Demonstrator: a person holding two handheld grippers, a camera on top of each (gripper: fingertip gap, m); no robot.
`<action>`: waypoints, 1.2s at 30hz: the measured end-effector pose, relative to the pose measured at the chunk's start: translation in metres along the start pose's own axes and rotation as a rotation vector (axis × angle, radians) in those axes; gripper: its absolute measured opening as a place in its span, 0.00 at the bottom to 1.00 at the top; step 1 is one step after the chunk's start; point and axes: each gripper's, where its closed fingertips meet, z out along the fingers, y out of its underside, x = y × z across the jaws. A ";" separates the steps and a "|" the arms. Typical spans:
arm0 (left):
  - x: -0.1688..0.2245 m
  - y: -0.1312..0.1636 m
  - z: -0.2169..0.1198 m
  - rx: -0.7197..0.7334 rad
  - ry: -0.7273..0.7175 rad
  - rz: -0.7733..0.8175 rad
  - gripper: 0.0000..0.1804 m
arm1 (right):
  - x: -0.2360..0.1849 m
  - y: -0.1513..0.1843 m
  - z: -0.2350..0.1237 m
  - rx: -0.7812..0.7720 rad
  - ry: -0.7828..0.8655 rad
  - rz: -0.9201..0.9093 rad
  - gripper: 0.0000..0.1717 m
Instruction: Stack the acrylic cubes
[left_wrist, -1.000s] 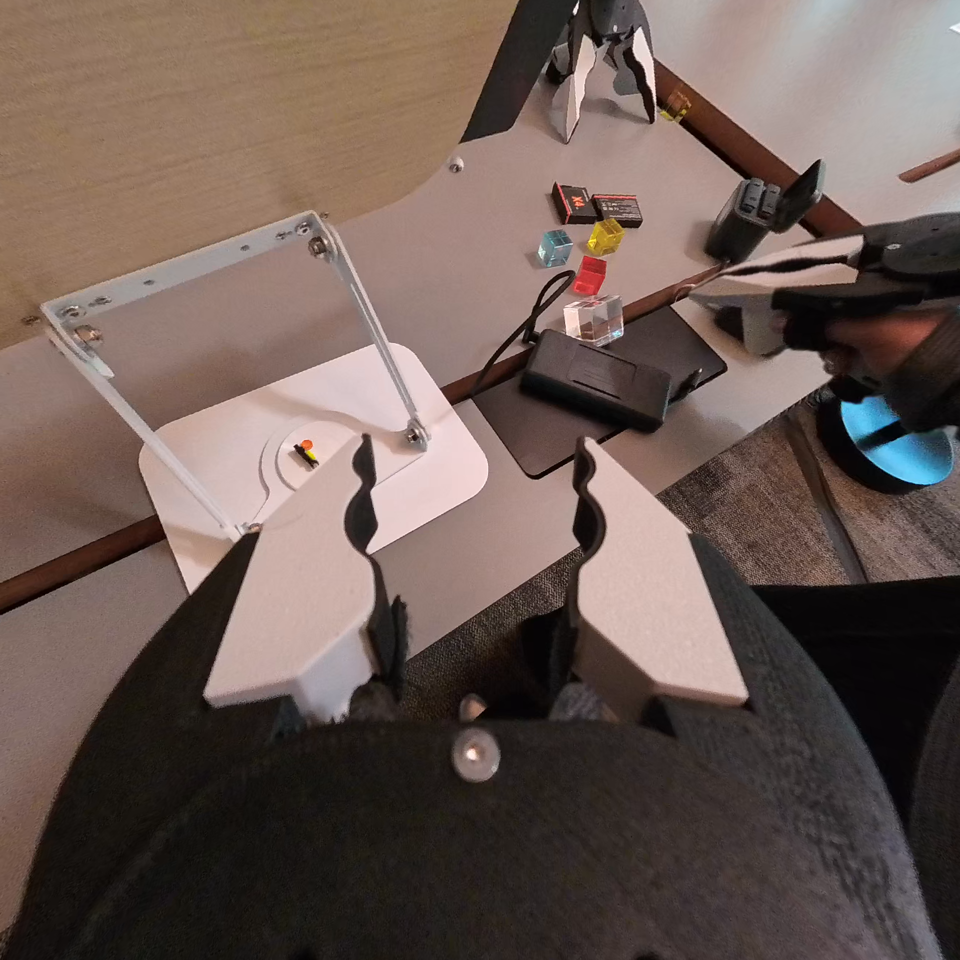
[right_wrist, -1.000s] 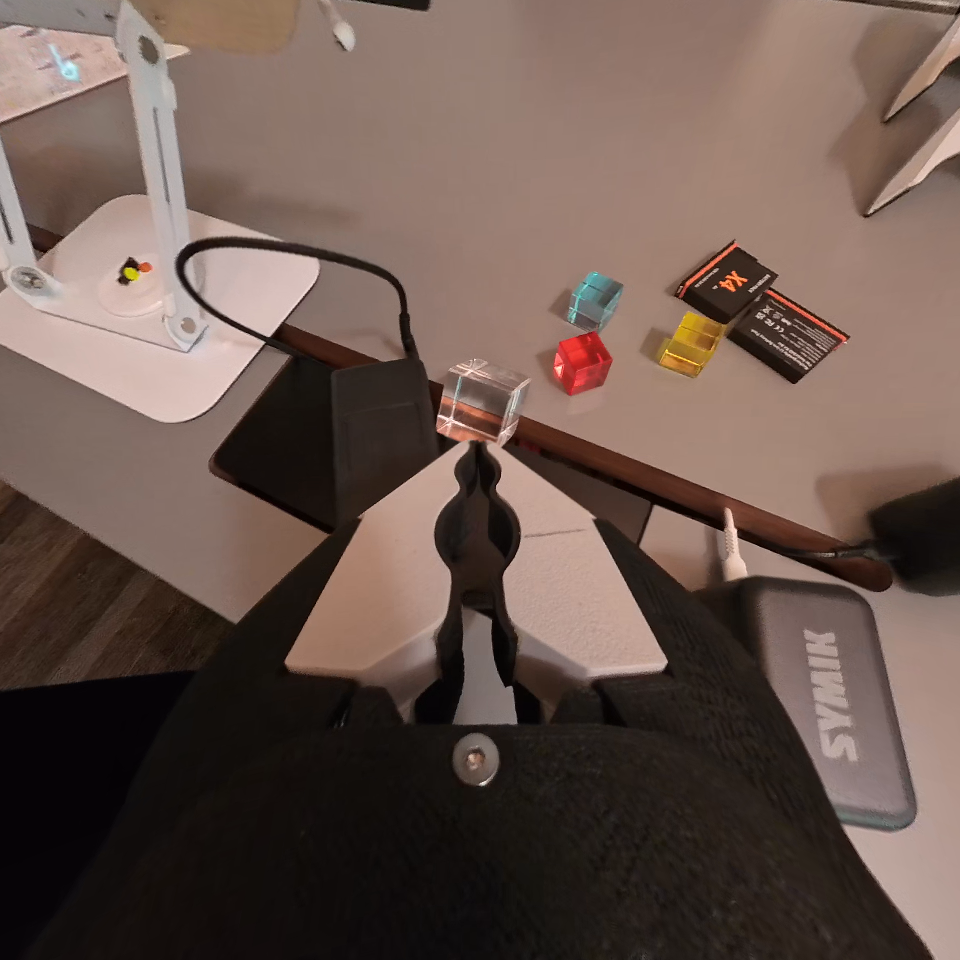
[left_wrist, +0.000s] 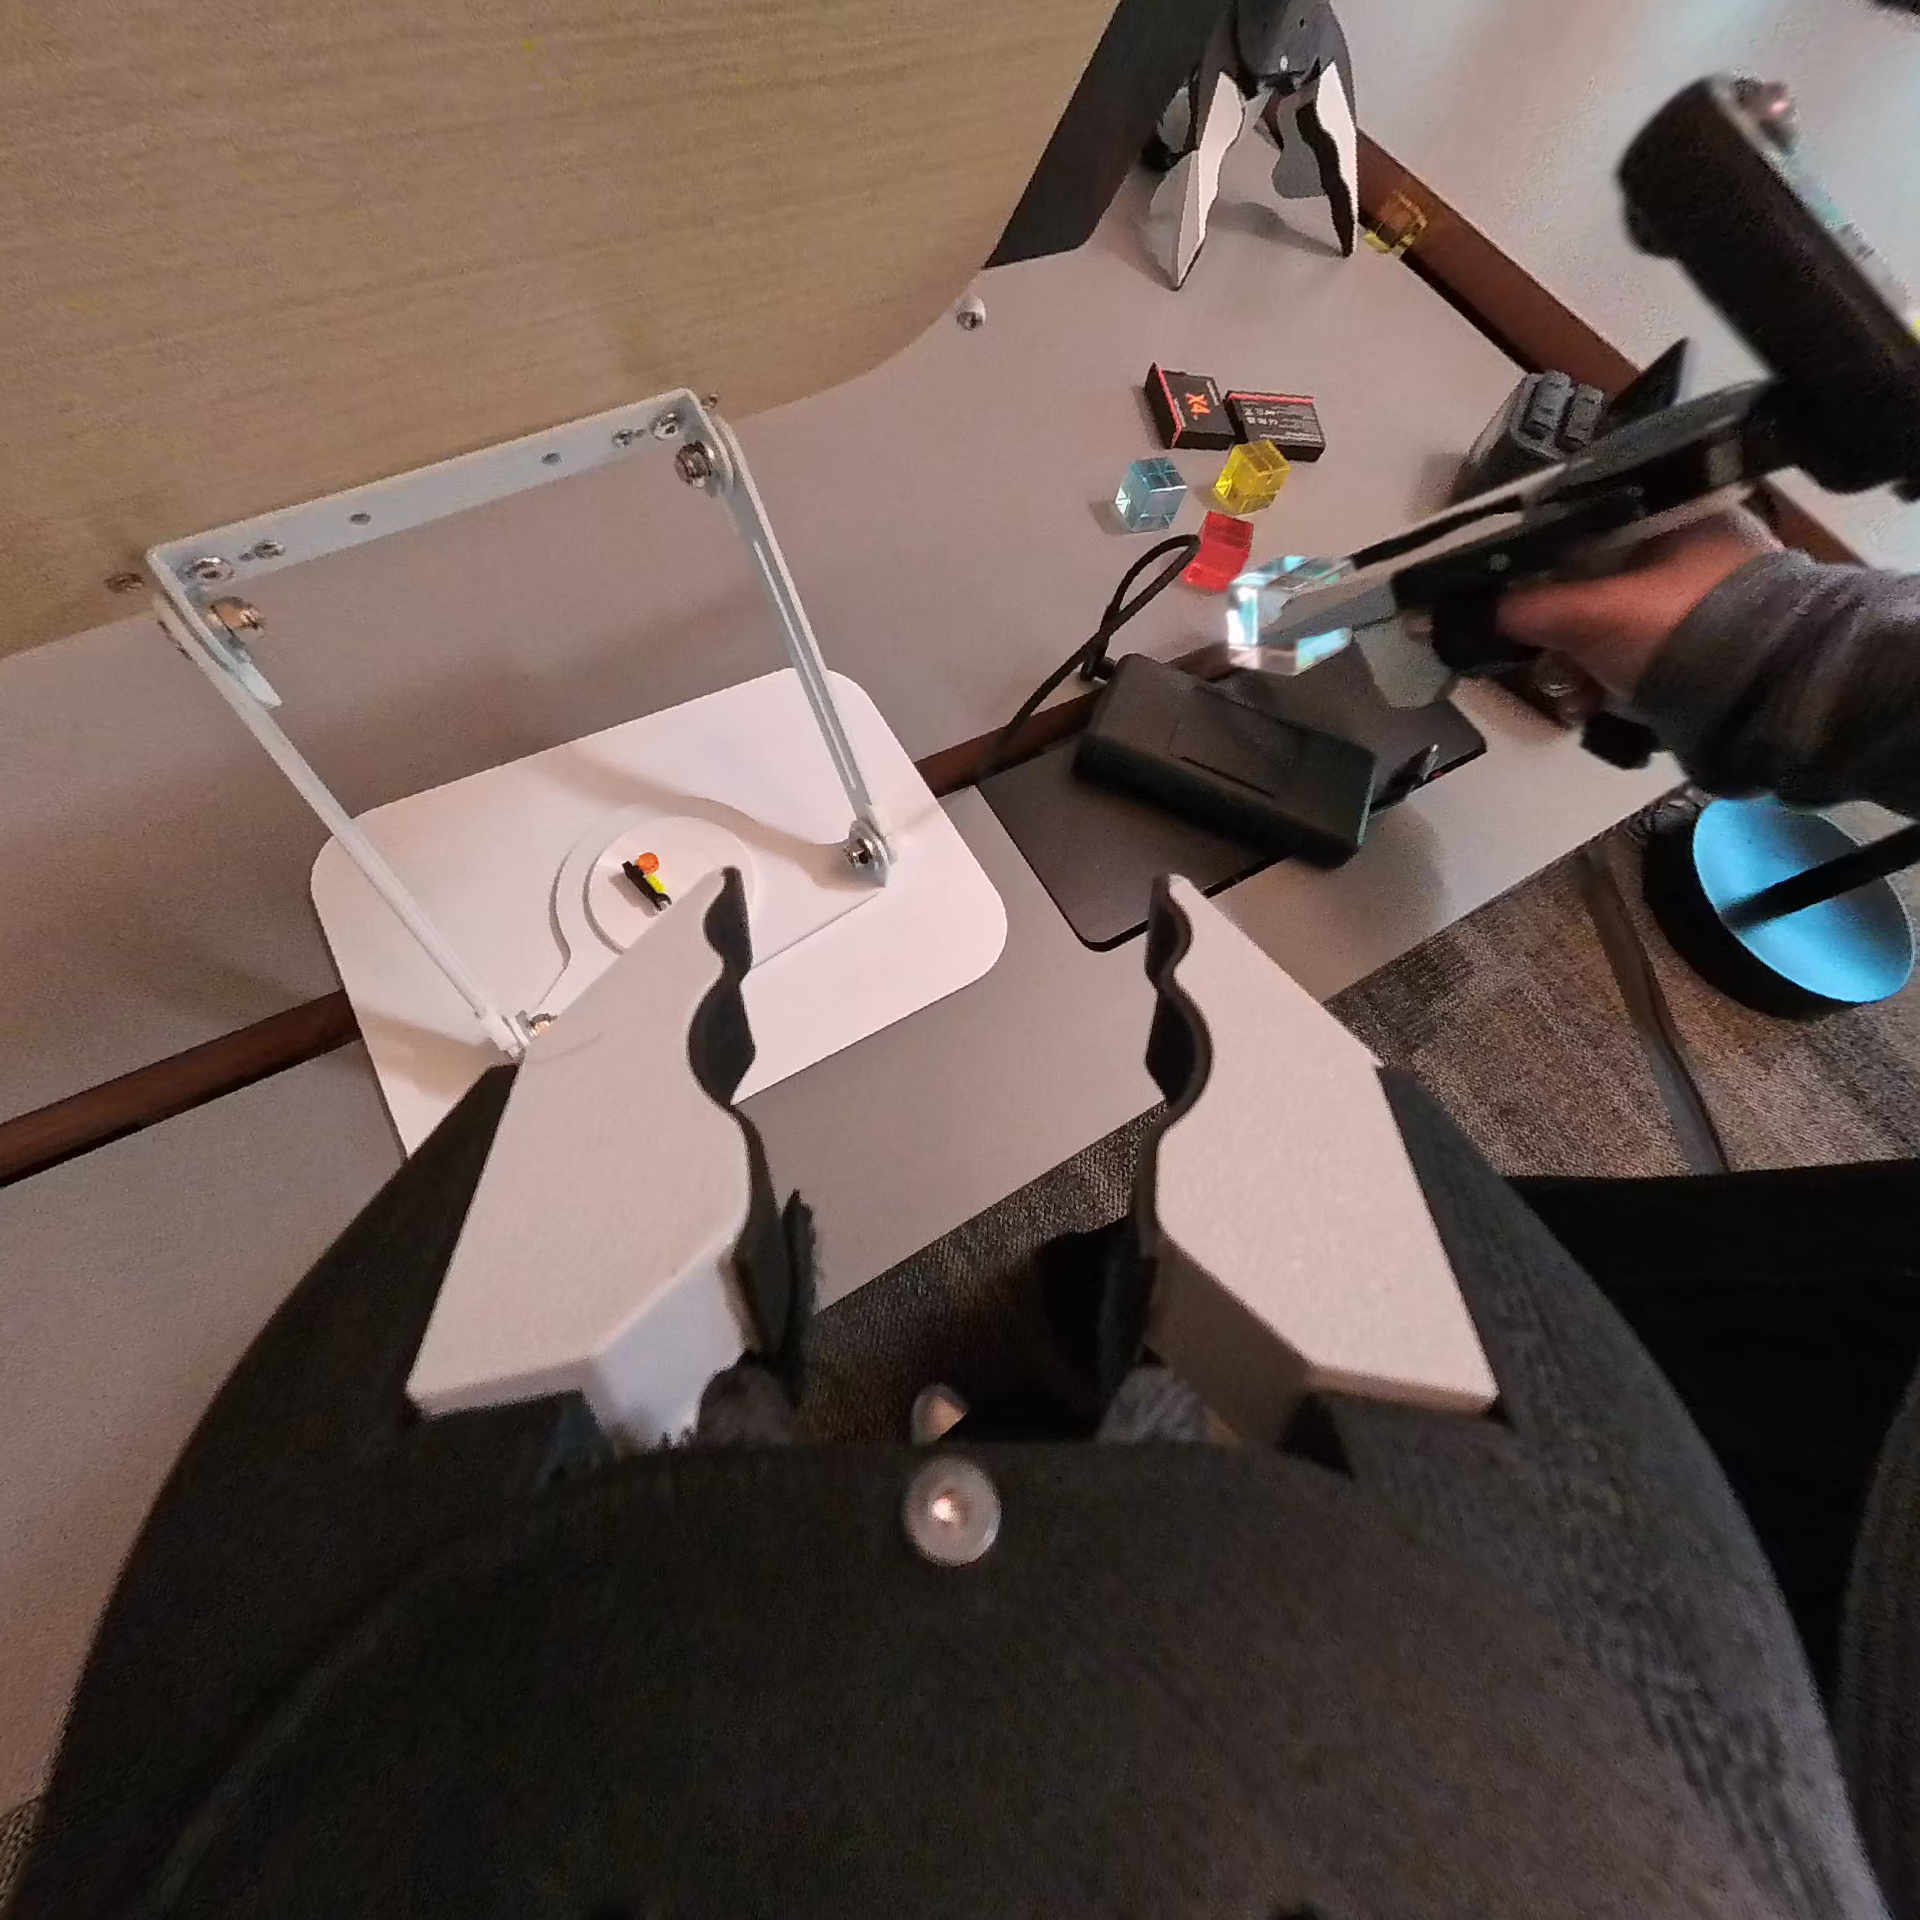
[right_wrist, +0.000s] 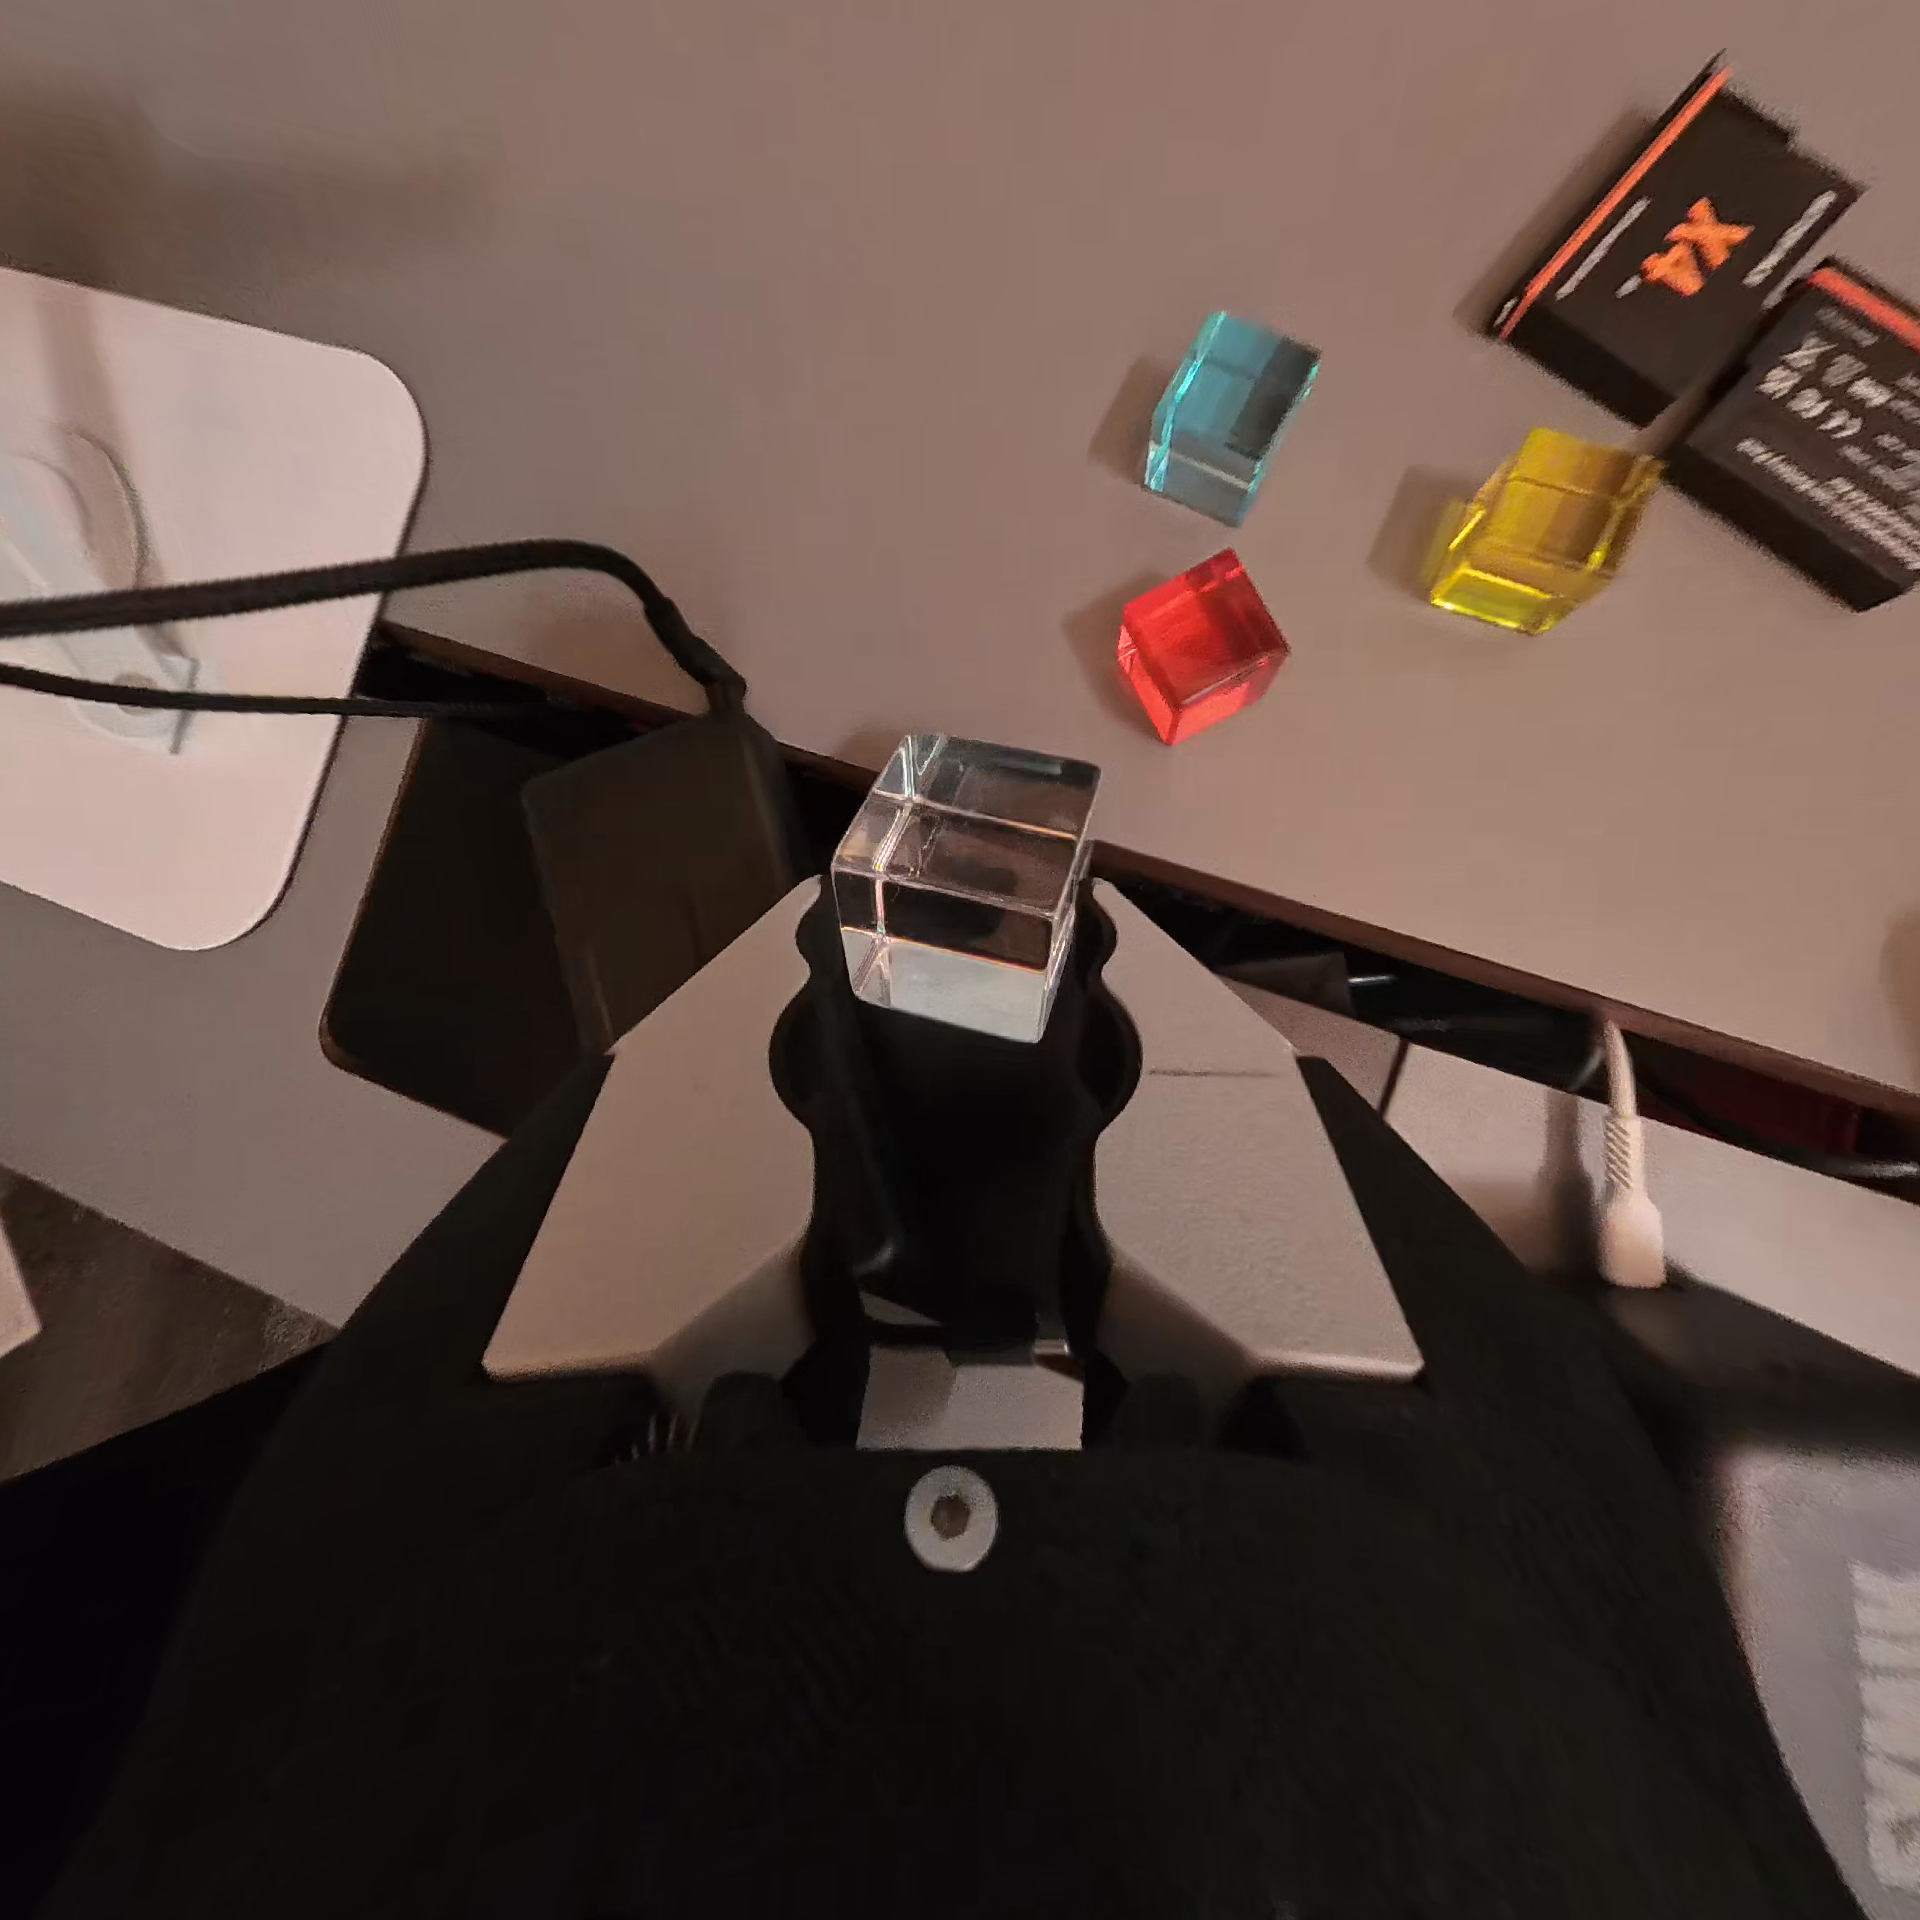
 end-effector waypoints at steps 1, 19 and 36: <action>0.000 0.000 0.000 0.001 0.001 0.000 0.42 | 0.000 0.000 -0.006 0.027 0.000 -0.008 0.26; 0.004 -0.001 0.000 -0.005 0.028 0.016 0.42 | -0.078 0.006 -0.018 0.262 -0.238 -0.367 0.26; -0.001 -0.003 -0.006 -0.002 0.011 0.015 0.42 | -0.061 0.026 -0.020 0.150 -0.333 -0.456 0.41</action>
